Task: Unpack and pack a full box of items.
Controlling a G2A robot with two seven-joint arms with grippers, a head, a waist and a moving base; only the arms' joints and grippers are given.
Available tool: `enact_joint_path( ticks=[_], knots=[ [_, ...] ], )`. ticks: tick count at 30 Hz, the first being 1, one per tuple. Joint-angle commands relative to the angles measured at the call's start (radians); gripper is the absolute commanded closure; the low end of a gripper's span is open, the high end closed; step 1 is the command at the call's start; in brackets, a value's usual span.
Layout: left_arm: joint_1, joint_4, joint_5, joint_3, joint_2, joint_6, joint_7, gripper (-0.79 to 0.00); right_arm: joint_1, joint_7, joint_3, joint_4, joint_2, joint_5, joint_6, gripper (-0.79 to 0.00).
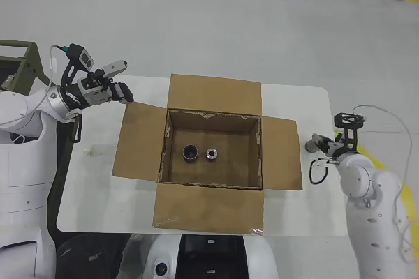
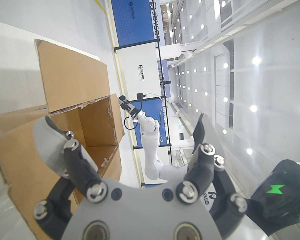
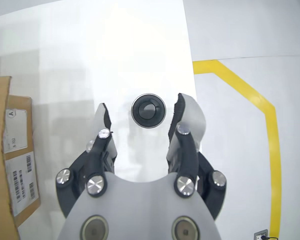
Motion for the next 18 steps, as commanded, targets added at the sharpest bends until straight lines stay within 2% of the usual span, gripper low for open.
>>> enact_joint_path(
  ticks=[1,14,18],
  knots=[
    [0.0,0.0,0.0,0.0,0.0,0.0,0.0,-0.785,0.0,-0.002,-0.005,0.012,0.0,-0.001,0.003,-0.739],
    [0.0,0.0,0.0,0.0,0.0,0.0,0.0,-0.785,0.053,-0.048,-0.06,0.154,-0.004,-0.005,0.045,-0.73],
    [0.0,0.0,0.0,0.0,0.0,0.0,0.0,-0.785,0.083,-0.074,-0.077,0.203,-0.006,-0.004,0.06,-0.76]
  ],
)
